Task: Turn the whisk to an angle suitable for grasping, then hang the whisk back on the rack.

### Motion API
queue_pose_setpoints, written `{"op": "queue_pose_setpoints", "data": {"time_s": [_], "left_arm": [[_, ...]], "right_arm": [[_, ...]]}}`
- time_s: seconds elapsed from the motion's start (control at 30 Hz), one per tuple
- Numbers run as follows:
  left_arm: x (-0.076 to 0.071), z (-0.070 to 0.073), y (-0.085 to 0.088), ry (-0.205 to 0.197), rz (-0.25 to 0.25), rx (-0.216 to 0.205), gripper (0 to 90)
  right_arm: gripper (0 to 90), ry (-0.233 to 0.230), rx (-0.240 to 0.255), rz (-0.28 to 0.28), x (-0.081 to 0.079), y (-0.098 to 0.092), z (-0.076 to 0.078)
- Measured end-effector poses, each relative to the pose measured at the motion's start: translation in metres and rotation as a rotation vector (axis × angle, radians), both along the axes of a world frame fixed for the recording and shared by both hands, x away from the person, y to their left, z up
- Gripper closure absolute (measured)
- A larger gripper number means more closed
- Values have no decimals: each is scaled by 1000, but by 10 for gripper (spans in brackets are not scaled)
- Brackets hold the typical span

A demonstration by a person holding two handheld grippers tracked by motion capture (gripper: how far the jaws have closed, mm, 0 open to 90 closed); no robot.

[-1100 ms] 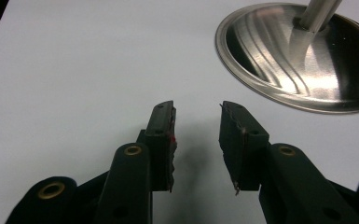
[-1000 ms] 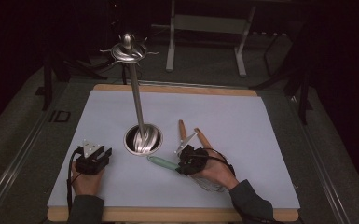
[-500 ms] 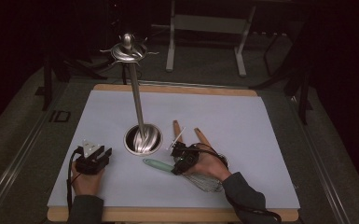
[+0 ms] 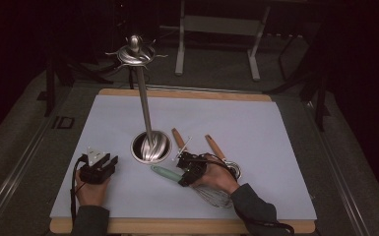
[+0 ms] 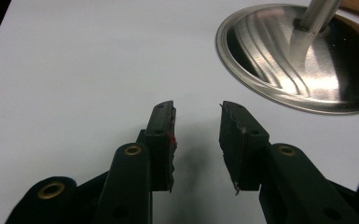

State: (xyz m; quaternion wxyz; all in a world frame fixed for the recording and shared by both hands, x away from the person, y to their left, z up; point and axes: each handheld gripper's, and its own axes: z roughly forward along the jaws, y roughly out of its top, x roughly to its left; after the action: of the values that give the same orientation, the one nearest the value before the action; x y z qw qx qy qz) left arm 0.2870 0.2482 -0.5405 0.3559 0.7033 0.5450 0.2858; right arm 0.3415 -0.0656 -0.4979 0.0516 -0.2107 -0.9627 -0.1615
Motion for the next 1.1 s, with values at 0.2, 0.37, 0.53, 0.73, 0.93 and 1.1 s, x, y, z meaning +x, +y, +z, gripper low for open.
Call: {"op": "queue_pose_setpoints", "data": {"time_s": [0.2,0.37,0.53,0.73,0.93,1.1], "left_arm": [[0,0,0,0,1,0,660],[0,0,0,0,1,0,660],[0,0,0,0,2,-2,660],[0,0,0,0,2,-2,661],[0,0,0,-1,3,-3,660],[0,0,0,0,4,-2,660]], "right_arm": [[693,3,59,-25,1,-5,5],[693,-2,109,-19,1,-8,11],[692,5,171,-34,4,-11,18],[692,6,208,-62,6,-15,24],[692,-2,255,-86,7,-17,31],[692,-13,301,-89,7,-18,38]]}}
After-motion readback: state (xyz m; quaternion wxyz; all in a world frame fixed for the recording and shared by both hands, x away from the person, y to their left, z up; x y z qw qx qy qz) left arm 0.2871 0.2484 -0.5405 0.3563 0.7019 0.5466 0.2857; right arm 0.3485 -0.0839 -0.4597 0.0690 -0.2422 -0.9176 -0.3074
